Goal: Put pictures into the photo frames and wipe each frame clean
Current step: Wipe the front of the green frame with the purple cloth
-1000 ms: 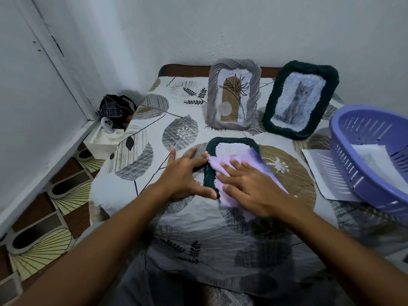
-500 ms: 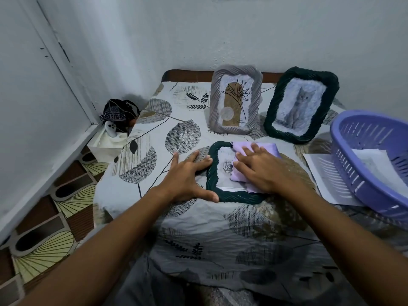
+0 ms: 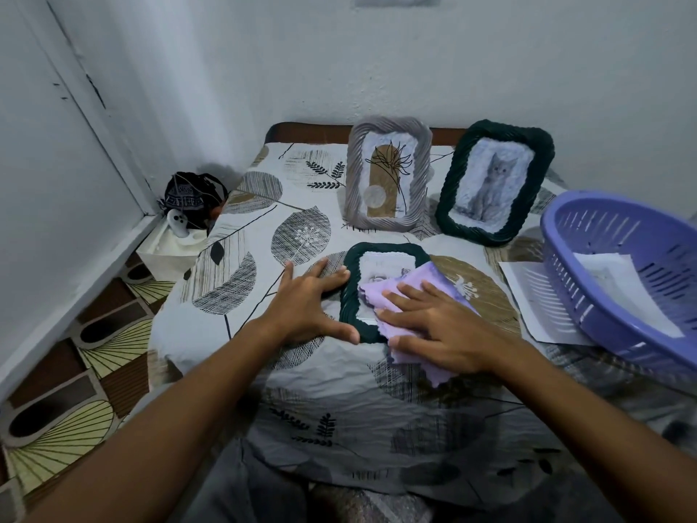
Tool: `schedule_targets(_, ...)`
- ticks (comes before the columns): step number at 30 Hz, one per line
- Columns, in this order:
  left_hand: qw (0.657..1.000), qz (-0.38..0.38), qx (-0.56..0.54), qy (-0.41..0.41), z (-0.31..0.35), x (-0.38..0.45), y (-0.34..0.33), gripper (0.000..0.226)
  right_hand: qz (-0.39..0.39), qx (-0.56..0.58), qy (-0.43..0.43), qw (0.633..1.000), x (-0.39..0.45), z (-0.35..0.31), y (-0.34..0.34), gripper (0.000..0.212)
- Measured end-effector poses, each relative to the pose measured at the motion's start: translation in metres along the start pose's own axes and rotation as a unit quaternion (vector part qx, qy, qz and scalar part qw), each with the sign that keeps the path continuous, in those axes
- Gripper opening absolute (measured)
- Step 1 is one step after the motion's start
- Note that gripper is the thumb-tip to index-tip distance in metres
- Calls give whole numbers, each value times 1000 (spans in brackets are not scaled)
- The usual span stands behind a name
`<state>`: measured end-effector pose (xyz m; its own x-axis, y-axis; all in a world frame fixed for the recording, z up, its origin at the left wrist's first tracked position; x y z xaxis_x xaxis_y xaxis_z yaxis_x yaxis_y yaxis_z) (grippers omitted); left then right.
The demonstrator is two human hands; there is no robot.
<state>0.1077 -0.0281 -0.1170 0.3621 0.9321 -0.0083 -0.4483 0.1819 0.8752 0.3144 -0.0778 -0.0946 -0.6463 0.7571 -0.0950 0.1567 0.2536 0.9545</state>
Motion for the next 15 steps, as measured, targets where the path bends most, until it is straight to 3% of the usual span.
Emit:
schedule_targets(6,1000,4,-5,-5,0,-2,1,143,-62,-57,-21,996,-22,3,-3,98)
schedule_targets(10,1000,2,-2,0,2,-2,1,144,-24,-31,-39,998,-30,3,-5,97)
schedule_targets(13,1000,2,1,2,2,-2,2,145,30,-2,-85,996,-28,-5,-4,108)
schedule_targets(15,1000,2,4,5,3,-3,3,145,46,-11,-121,992,-23,-12,-2,104)
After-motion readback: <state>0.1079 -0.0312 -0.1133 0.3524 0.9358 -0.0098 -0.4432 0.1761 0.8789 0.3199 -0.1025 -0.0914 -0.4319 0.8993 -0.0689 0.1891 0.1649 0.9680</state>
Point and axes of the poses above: each hand's wrist, its own x-axis towards the middle knuckle, its own y-axis out of the back of the hand, z = x × y, the point moved 4 cm from there along x, towards the middle knuckle, and after that the axes turned 2 degrees about y, right-handed, at the moved point
